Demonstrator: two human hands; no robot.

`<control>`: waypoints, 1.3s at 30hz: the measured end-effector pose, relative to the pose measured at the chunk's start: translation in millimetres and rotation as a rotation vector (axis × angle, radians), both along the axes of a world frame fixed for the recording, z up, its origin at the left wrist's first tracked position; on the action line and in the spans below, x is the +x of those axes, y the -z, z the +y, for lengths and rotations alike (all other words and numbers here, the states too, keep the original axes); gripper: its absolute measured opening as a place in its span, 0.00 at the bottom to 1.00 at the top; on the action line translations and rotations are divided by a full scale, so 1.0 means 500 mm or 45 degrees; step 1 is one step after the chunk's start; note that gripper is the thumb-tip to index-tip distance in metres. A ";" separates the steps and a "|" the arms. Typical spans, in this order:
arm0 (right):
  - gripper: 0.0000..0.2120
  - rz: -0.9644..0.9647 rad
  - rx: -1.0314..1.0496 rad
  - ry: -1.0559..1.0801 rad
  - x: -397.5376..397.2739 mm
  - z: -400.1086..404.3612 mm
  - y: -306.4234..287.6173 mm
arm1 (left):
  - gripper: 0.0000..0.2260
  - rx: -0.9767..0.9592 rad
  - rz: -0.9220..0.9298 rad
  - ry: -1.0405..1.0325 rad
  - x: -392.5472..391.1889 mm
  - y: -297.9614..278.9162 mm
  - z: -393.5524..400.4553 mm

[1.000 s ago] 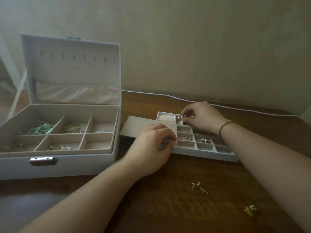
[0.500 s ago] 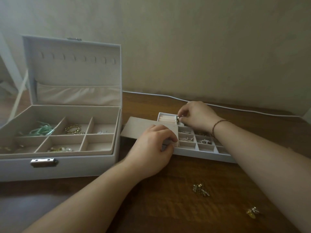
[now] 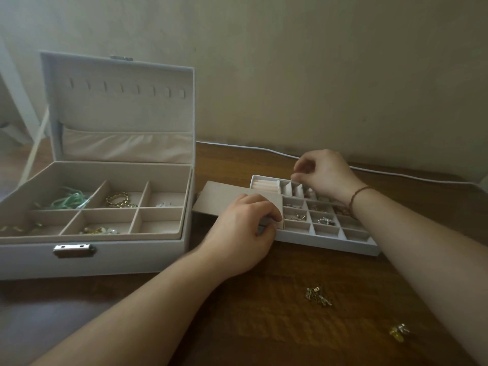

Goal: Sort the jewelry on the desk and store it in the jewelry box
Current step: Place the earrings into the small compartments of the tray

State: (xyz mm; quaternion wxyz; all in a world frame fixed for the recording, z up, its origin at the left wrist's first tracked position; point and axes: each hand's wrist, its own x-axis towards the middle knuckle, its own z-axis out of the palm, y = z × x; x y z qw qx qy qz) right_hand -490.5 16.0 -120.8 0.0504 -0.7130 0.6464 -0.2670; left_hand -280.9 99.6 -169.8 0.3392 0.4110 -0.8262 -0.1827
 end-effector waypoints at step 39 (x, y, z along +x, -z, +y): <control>0.16 0.395 0.424 -0.645 0.038 0.397 0.011 | 0.14 -0.056 -0.318 0.076 -0.004 0.011 0.002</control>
